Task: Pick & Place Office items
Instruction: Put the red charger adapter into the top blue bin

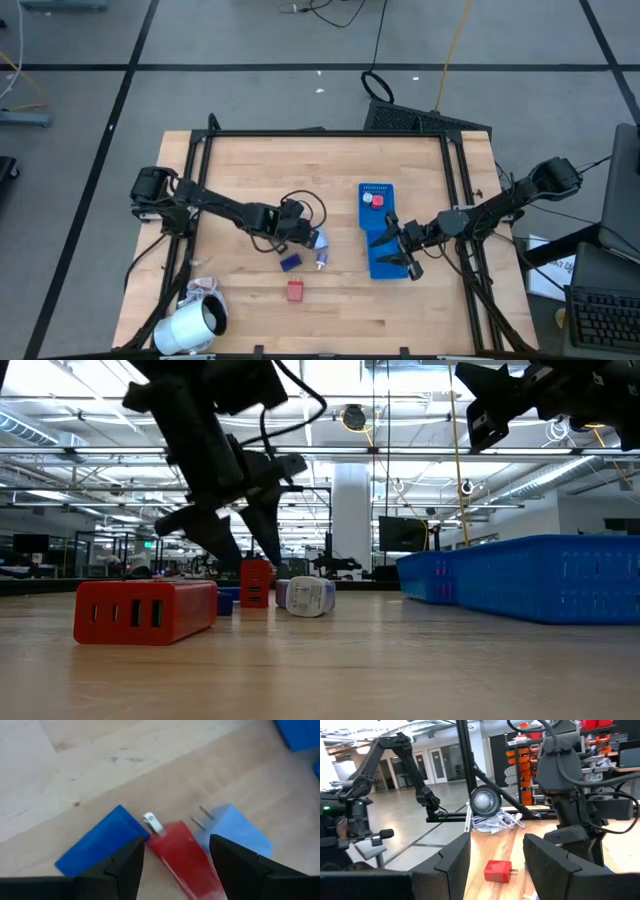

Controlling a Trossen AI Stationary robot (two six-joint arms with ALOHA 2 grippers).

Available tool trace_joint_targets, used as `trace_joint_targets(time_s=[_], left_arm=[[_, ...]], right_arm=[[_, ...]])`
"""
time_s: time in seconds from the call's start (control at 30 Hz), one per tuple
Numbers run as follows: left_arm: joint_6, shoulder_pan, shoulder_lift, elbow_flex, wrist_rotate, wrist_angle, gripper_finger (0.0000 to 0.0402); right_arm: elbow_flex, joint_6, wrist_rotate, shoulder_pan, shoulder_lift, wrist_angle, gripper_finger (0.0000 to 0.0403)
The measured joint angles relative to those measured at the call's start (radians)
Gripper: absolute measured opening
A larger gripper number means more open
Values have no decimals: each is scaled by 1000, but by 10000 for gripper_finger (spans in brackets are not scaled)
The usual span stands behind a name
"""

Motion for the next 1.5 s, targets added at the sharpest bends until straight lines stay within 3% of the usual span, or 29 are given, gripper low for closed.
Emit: trace_joint_targets(time_s=[0.4, 0.53, 0.7, 0.8, 1.1, 1.33, 1.5], left_arm=[[81, 60, 80, 6, 106, 54, 225], [132, 61, 74, 4, 124, 46, 225], [230, 61, 38, 0, 219, 0, 225], [198, 62, -1, -2, 263, -69, 225], [117, 58, -46, -3, 243, -250, 225], [38, 39, -41, -3, 271, -299, 225], [63, 43, -46, -3, 280, -308, 225]], right_arm=[[0, 0, 29, 0, 0, -9, 171], [0, 0, 29, 0, 0, -10, 171], [0, 0, 28, 0, 0, -12, 171], [0, 0, 28, 0, 0, -15, 171], [0, 0, 31, 0, 0, -12, 171], [0, 0, 31, 0, 0, -11, 171], [0, 0, 31, 0, 0, -11, 171]])
